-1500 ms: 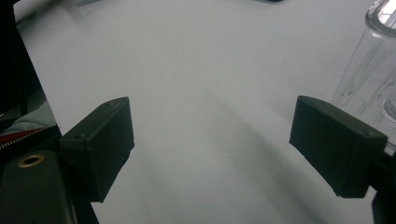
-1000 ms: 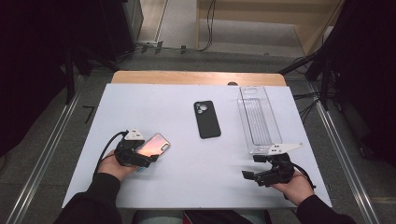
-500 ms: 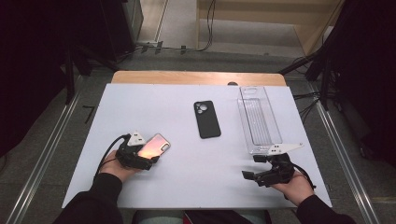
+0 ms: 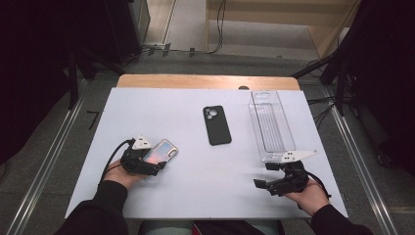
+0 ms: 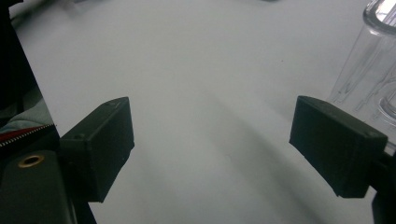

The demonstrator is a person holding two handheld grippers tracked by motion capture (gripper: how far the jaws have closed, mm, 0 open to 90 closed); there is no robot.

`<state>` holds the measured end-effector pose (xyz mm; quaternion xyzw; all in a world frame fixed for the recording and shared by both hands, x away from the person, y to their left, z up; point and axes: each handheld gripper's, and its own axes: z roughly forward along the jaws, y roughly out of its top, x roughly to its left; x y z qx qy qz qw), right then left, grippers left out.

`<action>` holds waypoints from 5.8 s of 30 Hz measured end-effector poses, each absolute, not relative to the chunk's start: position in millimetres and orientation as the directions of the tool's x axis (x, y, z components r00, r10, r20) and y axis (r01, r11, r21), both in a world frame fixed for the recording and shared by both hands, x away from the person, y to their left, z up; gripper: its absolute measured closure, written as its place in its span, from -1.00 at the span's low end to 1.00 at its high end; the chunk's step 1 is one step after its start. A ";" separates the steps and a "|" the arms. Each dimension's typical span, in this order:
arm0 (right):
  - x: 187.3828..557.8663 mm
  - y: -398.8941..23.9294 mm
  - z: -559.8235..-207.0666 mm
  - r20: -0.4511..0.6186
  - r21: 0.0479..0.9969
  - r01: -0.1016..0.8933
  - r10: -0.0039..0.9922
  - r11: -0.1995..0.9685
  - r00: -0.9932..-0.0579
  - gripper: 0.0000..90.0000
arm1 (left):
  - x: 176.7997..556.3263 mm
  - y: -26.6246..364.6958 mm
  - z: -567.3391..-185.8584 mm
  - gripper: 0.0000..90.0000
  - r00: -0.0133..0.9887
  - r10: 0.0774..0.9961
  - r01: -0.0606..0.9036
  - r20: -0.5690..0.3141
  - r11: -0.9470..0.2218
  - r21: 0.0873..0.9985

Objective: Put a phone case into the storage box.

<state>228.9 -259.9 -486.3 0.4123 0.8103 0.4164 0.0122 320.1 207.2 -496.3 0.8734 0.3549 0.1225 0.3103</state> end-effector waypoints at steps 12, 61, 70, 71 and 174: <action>228.7 -259.3 -486.2 0.322 0.687 0.654 0.675 0.316 -0.664 -0.73 | 314.3 198.7 -473.8 -0.63 0.737 0.668 0.562 -0.102 -0.521 0.642; 227.4 -245.1 -461.2 0.351 0.709 0.666 0.704 0.230 -0.617 -0.73 | 282.2 128.1 -441.9 -0.63 0.637 0.728 0.640 -0.254 -0.316 0.701; 231.7 -224.3 -454.5 0.365 0.709 0.673 0.709 0.208 -0.604 -0.73 | 279.3 116.4 -445.8 -0.63 0.636 0.736 0.605 -0.231 -0.289 0.742; 233.2 -220.3 -453.2 0.379 0.705 0.680 0.705 0.200 -0.600 -0.73 | 279.3 115.5 -448.1 -0.63 0.637 0.735 0.599 -0.234 -0.280 0.750; 302.0 -143.8 -414.6 0.530 0.666 0.744 0.669 0.052 -0.521 0.71 | 244.1 81.7 -453.3 -0.66 0.667 0.721 0.492 -0.187 -0.237 0.838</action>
